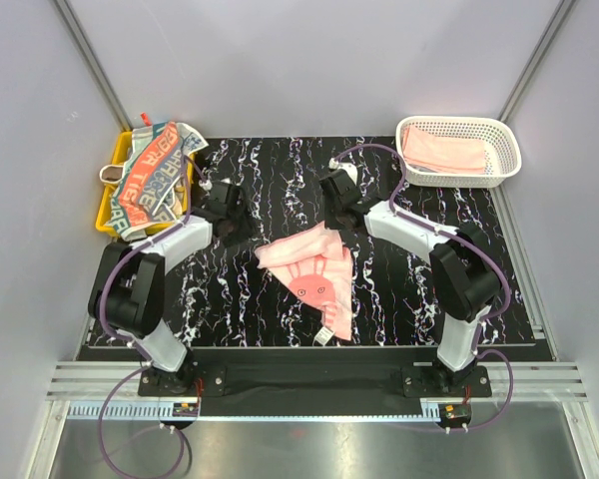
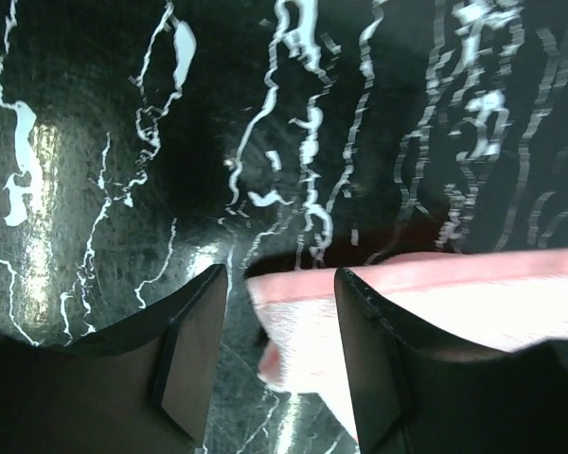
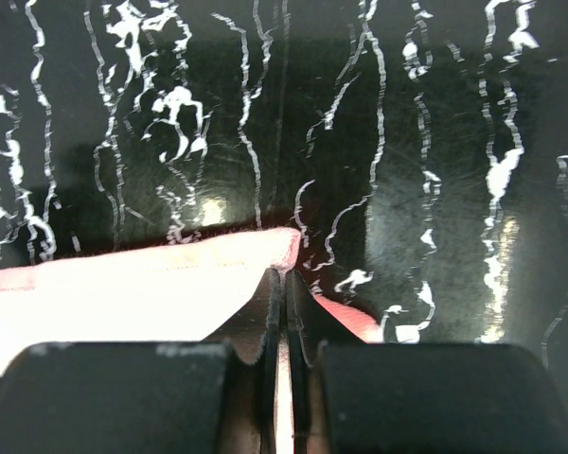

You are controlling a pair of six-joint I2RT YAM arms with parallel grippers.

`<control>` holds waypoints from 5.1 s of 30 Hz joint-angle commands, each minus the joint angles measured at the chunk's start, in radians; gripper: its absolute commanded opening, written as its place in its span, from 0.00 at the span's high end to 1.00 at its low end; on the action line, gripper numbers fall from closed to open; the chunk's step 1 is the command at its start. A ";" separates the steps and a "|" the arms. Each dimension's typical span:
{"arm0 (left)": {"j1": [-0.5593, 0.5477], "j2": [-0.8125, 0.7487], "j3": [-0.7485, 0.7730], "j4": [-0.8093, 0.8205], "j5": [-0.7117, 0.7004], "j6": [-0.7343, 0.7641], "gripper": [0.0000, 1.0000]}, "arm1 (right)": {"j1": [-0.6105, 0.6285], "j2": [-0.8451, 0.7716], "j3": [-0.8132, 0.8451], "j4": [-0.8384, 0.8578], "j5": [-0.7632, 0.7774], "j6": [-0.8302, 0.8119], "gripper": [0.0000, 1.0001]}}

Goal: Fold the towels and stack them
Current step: Flatten out the crumpled towel, then fold the towel

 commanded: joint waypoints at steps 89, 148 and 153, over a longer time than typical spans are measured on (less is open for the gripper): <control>-0.308 -0.608 0.615 -0.296 -0.022 0.073 1.00 | 0.009 -0.678 0.291 -0.125 -0.188 -0.189 1.00; -0.045 -0.020 0.016 0.172 0.139 0.053 1.00 | -0.261 -0.147 -0.261 0.356 -0.417 0.020 1.00; -0.069 -0.025 -0.009 0.174 0.121 0.055 1.00 | -0.260 -0.158 -0.281 0.357 -0.415 0.021 1.00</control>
